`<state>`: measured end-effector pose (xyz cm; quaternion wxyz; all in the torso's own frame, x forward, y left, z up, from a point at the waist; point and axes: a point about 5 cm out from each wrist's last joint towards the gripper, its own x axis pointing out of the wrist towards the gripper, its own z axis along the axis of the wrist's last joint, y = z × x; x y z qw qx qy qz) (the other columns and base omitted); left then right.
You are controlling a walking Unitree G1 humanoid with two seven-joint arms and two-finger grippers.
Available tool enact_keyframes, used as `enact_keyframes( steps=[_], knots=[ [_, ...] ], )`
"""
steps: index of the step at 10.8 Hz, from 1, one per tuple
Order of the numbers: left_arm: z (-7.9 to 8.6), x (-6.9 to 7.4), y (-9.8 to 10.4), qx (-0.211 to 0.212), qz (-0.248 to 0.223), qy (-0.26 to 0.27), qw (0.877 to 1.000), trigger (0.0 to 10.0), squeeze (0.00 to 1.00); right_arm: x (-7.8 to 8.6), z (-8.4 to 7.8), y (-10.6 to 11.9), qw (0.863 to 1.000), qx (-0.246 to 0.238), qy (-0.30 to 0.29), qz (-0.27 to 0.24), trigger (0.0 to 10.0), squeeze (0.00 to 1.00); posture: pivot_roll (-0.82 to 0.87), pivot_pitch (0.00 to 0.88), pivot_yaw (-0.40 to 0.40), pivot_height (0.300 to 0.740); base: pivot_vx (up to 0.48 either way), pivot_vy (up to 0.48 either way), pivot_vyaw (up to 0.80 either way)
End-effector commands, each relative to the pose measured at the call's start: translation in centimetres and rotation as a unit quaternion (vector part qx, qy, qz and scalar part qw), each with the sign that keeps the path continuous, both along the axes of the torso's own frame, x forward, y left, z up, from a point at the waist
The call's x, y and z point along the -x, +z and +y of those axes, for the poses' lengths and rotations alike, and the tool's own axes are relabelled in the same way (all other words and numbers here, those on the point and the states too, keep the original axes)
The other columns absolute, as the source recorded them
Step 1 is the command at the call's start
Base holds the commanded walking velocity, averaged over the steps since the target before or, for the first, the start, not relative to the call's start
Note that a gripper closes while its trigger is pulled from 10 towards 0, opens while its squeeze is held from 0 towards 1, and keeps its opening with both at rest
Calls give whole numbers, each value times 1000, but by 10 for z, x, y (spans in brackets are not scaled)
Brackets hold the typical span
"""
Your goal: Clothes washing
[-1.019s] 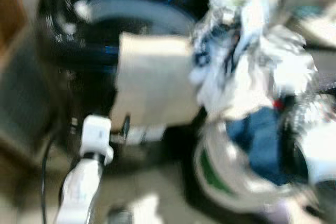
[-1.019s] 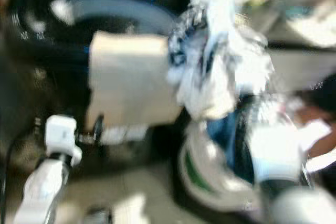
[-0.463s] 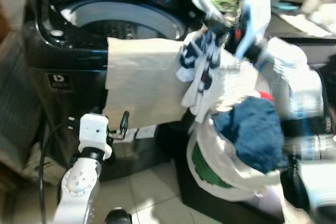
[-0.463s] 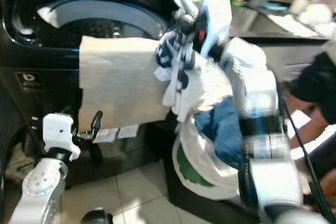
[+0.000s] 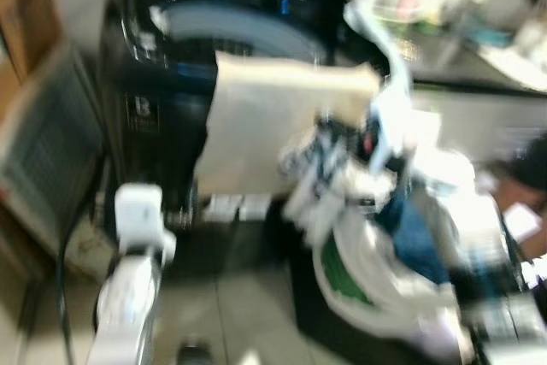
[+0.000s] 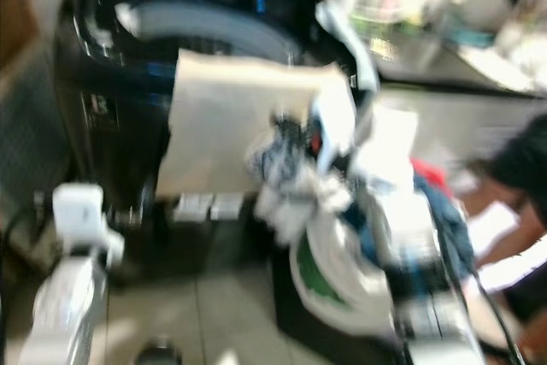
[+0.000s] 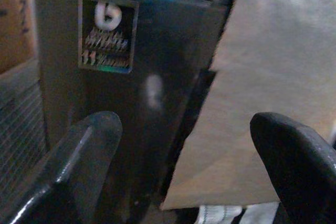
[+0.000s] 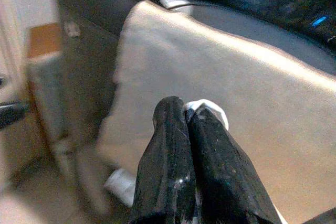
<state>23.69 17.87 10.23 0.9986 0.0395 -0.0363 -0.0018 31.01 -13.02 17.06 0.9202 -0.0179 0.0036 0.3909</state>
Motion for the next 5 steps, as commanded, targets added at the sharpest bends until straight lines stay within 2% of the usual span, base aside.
enact_keyframes(
  steps=[1, 2, 3, 4, 5],
  knots=[
    [-13, 0, -1, 3, 3, -21, 1000, 10000, 0, 14, -2, 7, 999, -24, 36, 20, 0, 0, 187, 0, -184, 740, 0, 0, 0],
    [-10, 1, -2, 2, 5, -20, 1000, 10000, 0, 38, 4, 17, 988, -64, 123, 63, 0, 0, 185, 0, -177, 740, 0, 0, 0],
    [-10, 0, -2, 0, 7, -25, 1000, 10000, 0, 50, -1, 47, 980, -73, 179, 52, 0, 0, 172, 0, -163, 740, 0, 0, 0],
    [-13, -4, -3, -5, 9, -35, 999, 10000, 0, 35, -14, 48, 990, -58, 126, 39, 0, 0, 161, 0, -152, 740, 0, 0, 0],
    [-15, -6, -3, -6, 10, -38, 999, 10000, 0, 28, -18, 39, 994, -37, 92, 37, 0, 0, 159, 0, -148, 740, 0, 0, 0]
  ],
)
